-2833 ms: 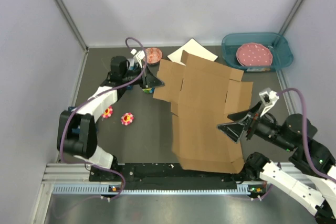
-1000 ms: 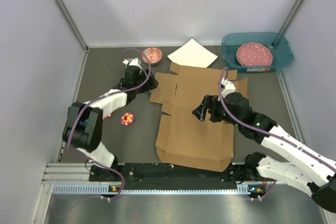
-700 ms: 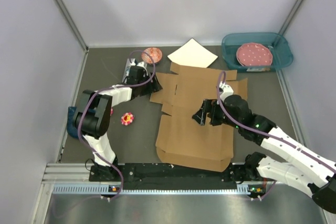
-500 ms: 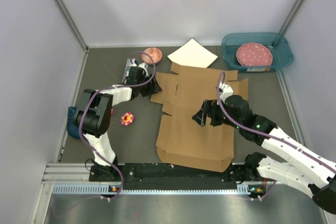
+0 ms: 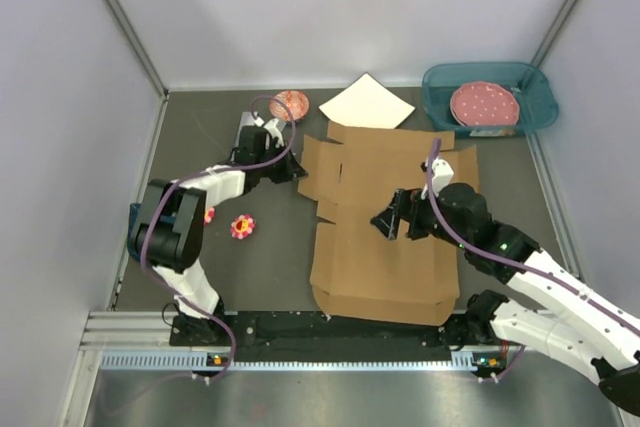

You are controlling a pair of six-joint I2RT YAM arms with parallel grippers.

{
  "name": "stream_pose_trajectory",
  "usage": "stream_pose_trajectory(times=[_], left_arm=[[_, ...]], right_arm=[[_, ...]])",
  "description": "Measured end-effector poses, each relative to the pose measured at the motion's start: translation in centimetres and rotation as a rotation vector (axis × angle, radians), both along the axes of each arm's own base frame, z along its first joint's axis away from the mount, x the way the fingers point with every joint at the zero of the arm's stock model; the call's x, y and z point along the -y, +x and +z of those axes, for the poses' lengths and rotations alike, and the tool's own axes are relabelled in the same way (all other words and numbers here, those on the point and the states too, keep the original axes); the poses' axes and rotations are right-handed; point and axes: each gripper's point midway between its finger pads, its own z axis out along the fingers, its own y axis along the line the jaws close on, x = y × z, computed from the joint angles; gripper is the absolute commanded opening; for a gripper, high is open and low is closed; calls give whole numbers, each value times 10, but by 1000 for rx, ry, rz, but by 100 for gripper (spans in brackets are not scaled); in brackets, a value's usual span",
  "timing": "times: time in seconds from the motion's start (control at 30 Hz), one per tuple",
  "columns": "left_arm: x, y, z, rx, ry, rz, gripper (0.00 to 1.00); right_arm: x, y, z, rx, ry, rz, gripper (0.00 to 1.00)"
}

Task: Fold the paper box

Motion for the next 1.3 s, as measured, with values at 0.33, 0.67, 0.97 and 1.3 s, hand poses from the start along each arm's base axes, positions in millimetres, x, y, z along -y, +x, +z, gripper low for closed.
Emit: stream_pose_trajectory(times=[0.33, 0.67, 0.97, 1.3], left_arm=[[-38, -22, 36, 60, 279, -89, 0], [-62, -55, 39, 154, 372, -82, 0], [-48, -99, 31, 397, 368, -67, 0], [-39, -93, 46, 591, 377, -42, 0]], right_arm=[[-1, 10, 54, 116, 24, 3, 93], [-6, 32, 72, 181, -64, 4, 94], [-20, 59, 66, 195, -213, 42, 94], [-40, 79, 61, 294, -341, 193, 99]])
